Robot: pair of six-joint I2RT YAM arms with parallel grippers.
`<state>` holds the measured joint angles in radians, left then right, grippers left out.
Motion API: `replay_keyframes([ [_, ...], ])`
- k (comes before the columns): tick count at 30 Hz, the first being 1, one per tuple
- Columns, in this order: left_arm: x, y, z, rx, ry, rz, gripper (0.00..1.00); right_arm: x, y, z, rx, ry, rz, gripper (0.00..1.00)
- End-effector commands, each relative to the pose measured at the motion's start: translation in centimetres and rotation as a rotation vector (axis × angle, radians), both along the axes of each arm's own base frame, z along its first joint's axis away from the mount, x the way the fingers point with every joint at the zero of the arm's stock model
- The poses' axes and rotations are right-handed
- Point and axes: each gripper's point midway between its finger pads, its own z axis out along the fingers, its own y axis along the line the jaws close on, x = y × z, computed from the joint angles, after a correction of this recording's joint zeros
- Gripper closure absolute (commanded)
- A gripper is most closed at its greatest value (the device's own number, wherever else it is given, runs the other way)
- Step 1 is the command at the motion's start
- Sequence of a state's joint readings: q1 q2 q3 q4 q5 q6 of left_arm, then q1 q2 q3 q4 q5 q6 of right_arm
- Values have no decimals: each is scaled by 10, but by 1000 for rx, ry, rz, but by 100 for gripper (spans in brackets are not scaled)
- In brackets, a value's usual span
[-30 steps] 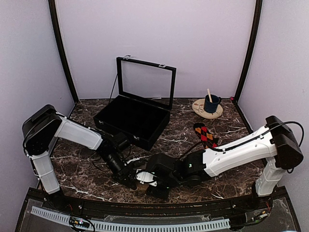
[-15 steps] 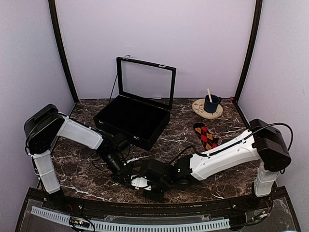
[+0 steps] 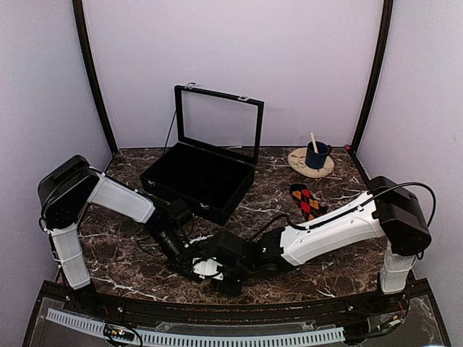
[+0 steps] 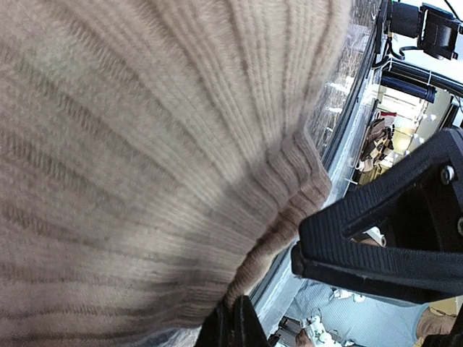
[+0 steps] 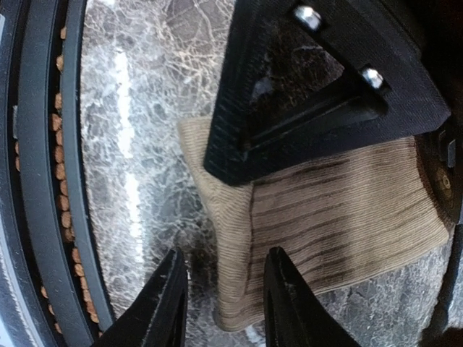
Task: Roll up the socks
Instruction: Roll the sock at the center of the board.
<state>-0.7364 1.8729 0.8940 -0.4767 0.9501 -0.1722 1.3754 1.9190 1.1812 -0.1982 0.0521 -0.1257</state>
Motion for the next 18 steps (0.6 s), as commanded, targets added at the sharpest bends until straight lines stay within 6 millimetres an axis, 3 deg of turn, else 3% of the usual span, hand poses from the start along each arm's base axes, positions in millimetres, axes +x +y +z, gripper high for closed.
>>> replay_keyframes([
  [1, -2, 7, -7, 44, 8, -9, 100, 6, 2, -6, 9, 16, 3, 68],
  [14, 3, 9, -9, 65, 1, 0, 100, 6, -8, -27, -24, 109, -8, 81],
  [18, 4, 9, -9, 71, -2, 3, 100, 3, -11, -32, -40, 140, -1, 93],
])
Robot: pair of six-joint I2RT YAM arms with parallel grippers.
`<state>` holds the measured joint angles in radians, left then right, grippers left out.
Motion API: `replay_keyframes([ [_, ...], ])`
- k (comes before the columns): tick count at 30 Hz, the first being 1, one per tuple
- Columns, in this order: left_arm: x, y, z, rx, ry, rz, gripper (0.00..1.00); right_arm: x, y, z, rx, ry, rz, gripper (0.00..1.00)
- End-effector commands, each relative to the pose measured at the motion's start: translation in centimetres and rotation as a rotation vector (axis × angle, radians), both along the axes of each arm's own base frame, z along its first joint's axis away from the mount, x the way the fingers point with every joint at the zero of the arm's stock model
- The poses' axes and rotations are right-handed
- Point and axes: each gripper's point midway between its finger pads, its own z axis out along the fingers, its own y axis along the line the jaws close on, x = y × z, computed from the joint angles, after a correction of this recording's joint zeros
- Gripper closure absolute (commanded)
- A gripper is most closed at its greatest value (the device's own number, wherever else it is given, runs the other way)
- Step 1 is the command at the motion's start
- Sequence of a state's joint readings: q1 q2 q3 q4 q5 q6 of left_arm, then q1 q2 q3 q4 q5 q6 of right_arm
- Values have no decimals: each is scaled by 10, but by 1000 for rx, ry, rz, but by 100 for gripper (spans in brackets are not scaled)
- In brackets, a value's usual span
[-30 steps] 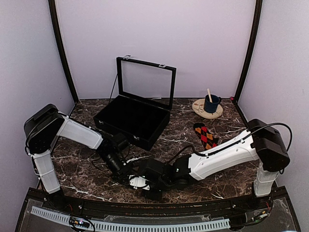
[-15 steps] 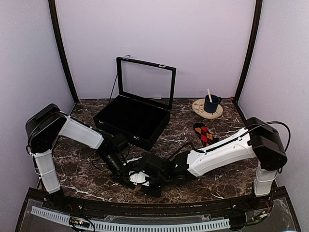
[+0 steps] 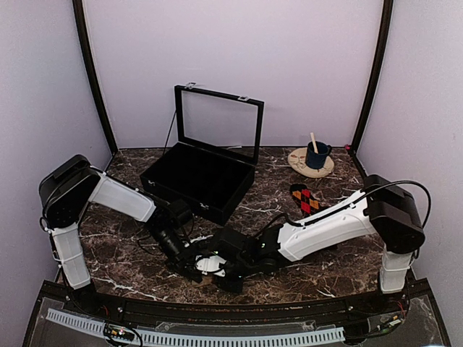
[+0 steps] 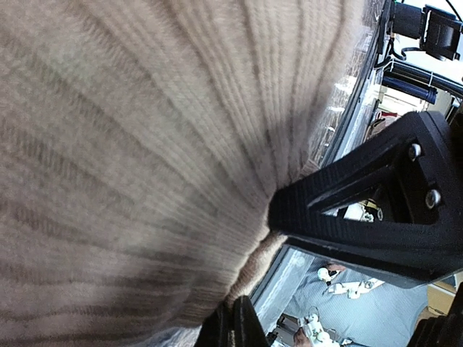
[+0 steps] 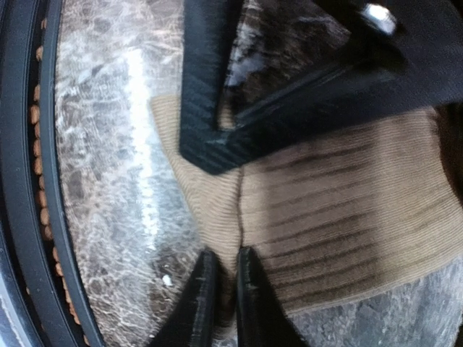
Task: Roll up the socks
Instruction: Roll the sock at the center of the board.
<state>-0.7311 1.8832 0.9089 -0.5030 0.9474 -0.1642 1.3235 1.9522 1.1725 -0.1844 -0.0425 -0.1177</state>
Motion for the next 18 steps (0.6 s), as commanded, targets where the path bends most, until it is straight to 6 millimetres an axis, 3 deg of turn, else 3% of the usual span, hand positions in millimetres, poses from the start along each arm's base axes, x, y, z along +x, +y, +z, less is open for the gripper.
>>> replay_keyframes([
  [1, 4, 8, -9, 62, -13, 4, 100, -6, -7, -17, -33, 63, 8, 96],
  [2, 4, 8, -9, 63, -15, 5, 100, -6, -8, -19, -37, 76, 10, 100],
  [9, 12, 12, -13, 108, -67, 21, 100, -17, -13, -30, -77, 191, 8, 100],
  [12, 19, 12, -11, 122, -113, 38, 88, -19, -18, -34, -89, 247, -13, 100],
  [18, 35, 13, -2, 142, -218, 88, 73, -19, -24, -38, -102, 360, -51, 100],
])
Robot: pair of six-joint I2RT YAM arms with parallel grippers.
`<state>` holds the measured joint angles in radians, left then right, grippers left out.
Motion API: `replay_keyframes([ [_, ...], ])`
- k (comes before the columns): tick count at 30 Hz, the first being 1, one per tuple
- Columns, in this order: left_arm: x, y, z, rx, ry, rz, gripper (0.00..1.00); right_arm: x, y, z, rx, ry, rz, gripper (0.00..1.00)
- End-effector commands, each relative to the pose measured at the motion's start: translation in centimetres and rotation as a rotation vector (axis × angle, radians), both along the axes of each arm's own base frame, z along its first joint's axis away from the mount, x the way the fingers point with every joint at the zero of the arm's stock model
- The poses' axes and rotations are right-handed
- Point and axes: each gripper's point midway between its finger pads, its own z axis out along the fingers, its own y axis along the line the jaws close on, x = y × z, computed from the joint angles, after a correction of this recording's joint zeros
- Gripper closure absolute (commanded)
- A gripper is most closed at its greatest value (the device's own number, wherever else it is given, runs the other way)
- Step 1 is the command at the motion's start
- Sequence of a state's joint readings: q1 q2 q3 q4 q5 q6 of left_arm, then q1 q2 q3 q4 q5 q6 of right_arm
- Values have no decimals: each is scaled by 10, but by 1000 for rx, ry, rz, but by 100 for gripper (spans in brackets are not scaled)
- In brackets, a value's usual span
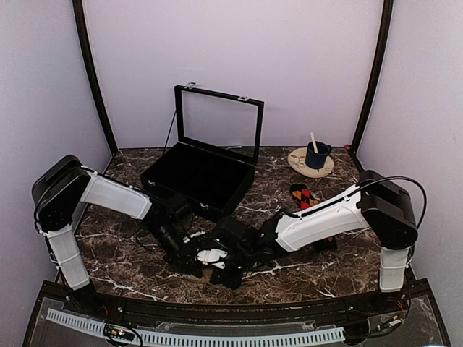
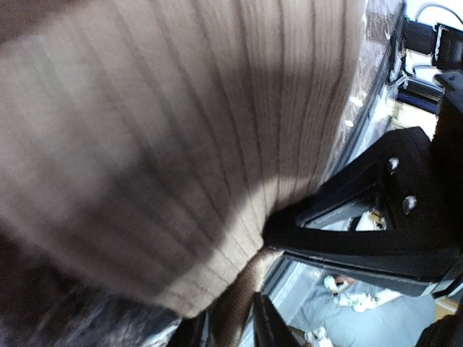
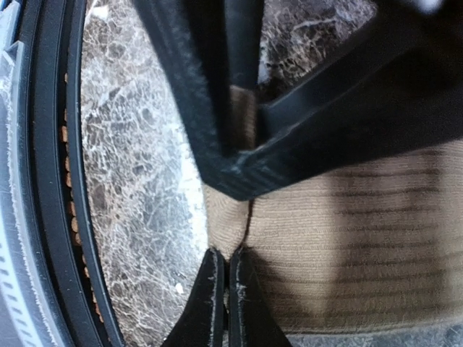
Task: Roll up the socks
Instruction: Roll the sock at the center of the board.
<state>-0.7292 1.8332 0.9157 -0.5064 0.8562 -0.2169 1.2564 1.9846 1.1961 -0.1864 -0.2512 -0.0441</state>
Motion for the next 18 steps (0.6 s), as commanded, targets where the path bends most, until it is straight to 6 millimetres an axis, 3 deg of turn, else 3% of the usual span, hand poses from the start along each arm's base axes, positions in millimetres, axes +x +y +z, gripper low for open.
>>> replay_keyframes([
  [1, 25, 11, -2, 84, -166, 62, 71, -18, -29, -37, -144, 162, -20, 100],
  [12, 47, 23, 25, 92, -363, 201, 67, -16, -31, -36, -166, 262, -80, 100],
  [18, 62, 33, 63, 19, -584, 304, 67, -9, -27, -30, -157, 339, -144, 100],
])
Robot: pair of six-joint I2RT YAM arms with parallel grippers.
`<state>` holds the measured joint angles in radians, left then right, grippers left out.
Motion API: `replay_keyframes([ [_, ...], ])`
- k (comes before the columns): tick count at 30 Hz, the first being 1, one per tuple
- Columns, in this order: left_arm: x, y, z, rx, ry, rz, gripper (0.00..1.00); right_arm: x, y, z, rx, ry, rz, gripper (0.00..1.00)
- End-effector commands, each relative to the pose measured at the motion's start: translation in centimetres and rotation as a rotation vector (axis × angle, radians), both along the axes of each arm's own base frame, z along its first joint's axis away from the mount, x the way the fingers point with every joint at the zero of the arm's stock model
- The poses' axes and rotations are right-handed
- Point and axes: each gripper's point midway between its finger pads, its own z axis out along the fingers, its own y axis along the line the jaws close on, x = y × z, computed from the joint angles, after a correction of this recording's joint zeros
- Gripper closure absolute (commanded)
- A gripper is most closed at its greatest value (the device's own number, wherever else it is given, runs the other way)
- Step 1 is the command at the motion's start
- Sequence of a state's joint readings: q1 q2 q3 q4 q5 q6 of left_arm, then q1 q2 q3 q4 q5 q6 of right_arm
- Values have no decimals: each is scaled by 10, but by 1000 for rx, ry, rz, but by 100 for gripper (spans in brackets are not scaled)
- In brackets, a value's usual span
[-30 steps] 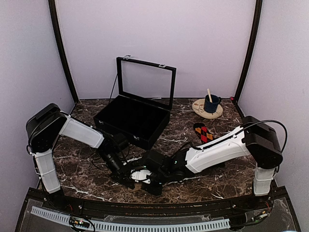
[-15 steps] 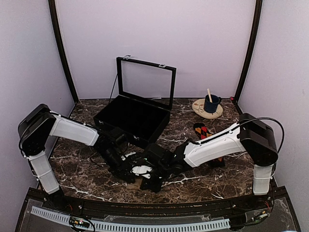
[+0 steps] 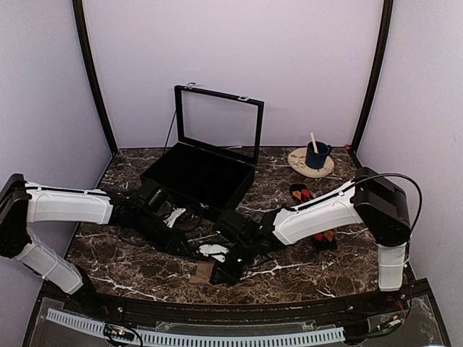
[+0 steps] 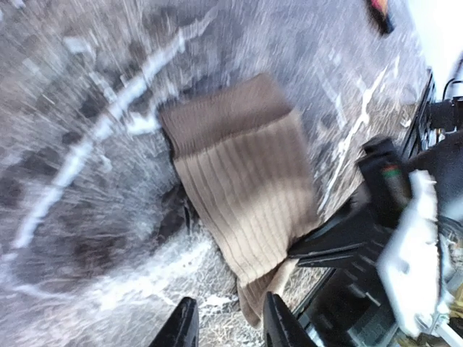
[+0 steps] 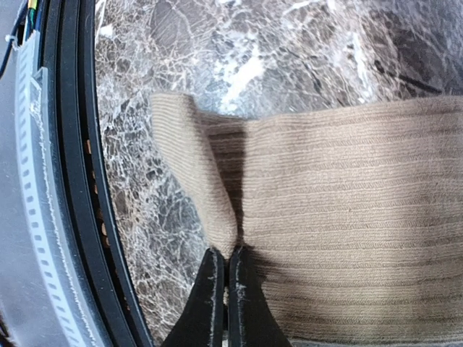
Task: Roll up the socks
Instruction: Roll the sock at the center of the board.
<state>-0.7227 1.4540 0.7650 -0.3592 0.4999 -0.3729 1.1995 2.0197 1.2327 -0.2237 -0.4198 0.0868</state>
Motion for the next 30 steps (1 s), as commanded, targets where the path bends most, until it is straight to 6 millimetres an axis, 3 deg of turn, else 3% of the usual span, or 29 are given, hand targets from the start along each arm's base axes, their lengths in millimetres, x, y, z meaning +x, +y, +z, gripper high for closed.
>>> replay_keyframes([
  [1, 18, 8, 32, -46, -213, 90, 67, -8, -26, -30, -154, 137, -64, 100],
  [8, 2, 7, 50, -12, -425, 32, 70, -7, -28, -30, -197, 252, -119, 100],
  [18, -31, -13, 46, 91, -599, -147, 71, -2, -29, -21, -219, 399, -208, 100],
  [30, -69, -38, 22, 209, -705, -393, 68, -1, -28, -18, -239, 446, -234, 100],
])
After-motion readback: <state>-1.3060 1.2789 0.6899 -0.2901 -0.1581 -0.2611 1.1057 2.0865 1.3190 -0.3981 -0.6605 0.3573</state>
